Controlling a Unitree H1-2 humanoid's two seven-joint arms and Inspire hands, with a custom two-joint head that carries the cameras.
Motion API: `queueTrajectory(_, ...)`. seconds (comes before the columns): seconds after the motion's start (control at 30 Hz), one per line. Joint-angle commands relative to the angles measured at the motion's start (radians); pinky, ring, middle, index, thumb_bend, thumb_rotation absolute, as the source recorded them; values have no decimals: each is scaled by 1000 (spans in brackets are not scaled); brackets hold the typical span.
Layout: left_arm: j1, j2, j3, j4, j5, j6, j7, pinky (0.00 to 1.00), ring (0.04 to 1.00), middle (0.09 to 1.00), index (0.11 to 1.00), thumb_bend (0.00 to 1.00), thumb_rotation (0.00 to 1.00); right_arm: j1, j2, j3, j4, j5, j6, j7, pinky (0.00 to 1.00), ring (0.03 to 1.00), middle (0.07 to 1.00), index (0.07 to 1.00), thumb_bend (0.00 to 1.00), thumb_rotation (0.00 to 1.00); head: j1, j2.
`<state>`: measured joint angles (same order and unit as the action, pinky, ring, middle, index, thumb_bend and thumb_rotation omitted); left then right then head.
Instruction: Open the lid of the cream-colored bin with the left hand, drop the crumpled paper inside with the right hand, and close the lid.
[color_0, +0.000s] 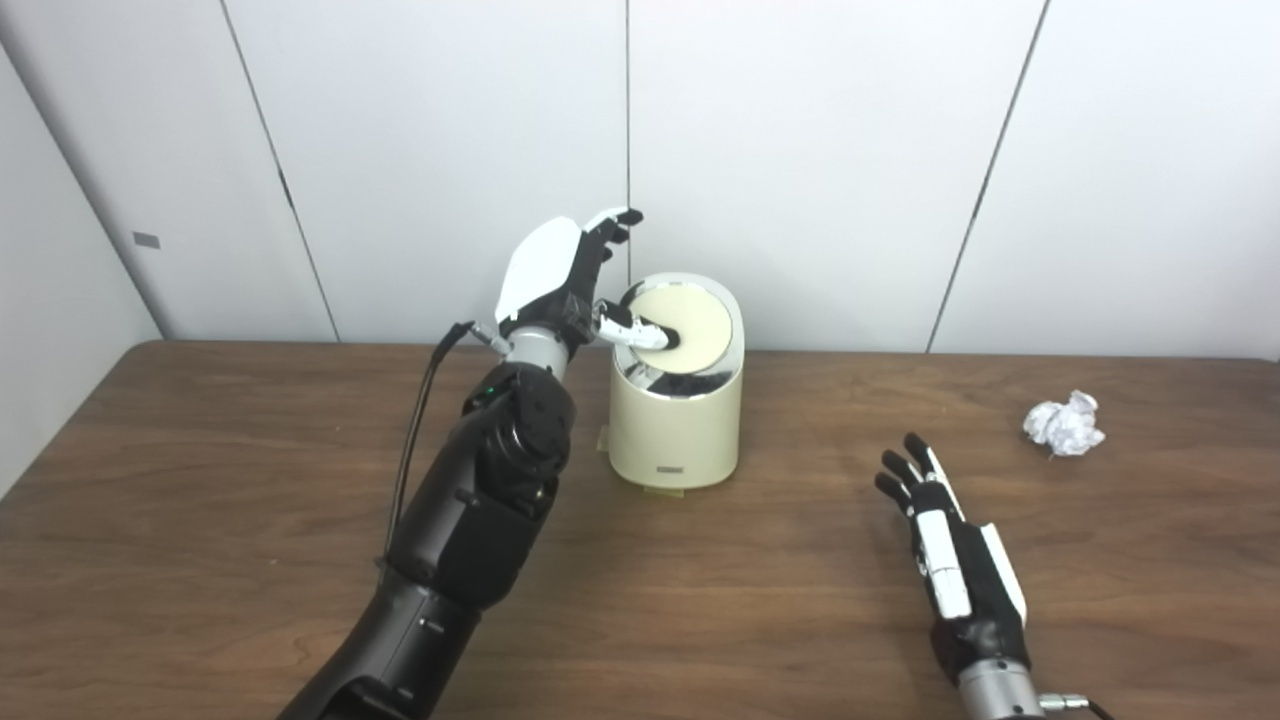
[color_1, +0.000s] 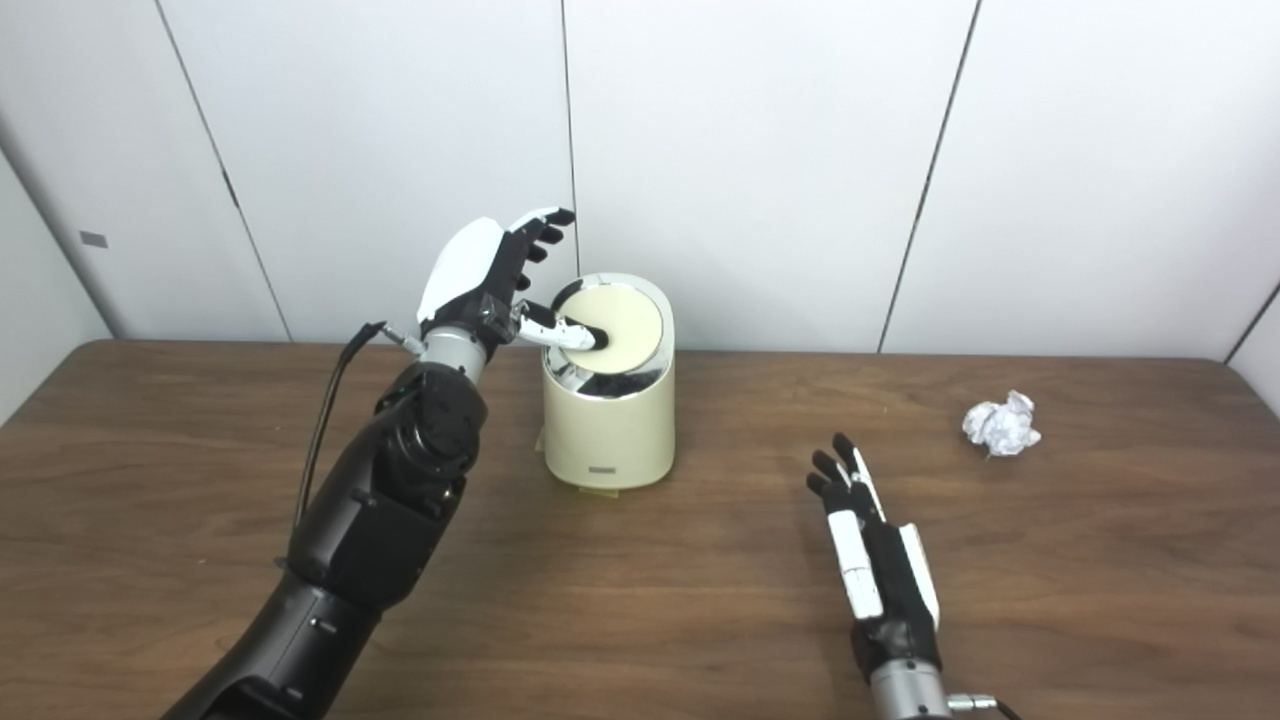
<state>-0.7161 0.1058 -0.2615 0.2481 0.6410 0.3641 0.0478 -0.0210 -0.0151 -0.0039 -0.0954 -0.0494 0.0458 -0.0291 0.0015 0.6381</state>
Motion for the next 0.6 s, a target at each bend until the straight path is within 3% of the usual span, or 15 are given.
queueTrajectory(0.0, -61, -8, -17, 13, 29, -40, 40, 697, 837, 848, 889, 920, 14, -24, 0, 2, -26, 2, -41, 3, 1000, 914, 936, 988, 702, 952, 1, 1)
queueTrajectory(0.2, -72, 15, -79, 45, 85, -91, 71, 718, 872, 894, 923, 927, 0, -26, 3, 4, -25, -12, -46, -7, 1000, 909, 933, 983, 703, 946, -3, 6)
queueTrajectory(0.4, -120, 101, -223, 42, 277, -90, 22, 790, 885, 924, 963, 985, 0, -28, 15, 14, -29, -27, -47, -12, 1000, 907, 920, 975, 740, 915, -4, 14)
queueTrajectory(0.57, -147, 132, -282, 26, 381, -68, -50, 828, 902, 919, 954, 1000, 0, -32, 23, 15, -30, -39, -47, -25, 1000, 899, 920, 981, 741, 916, -9, 16)
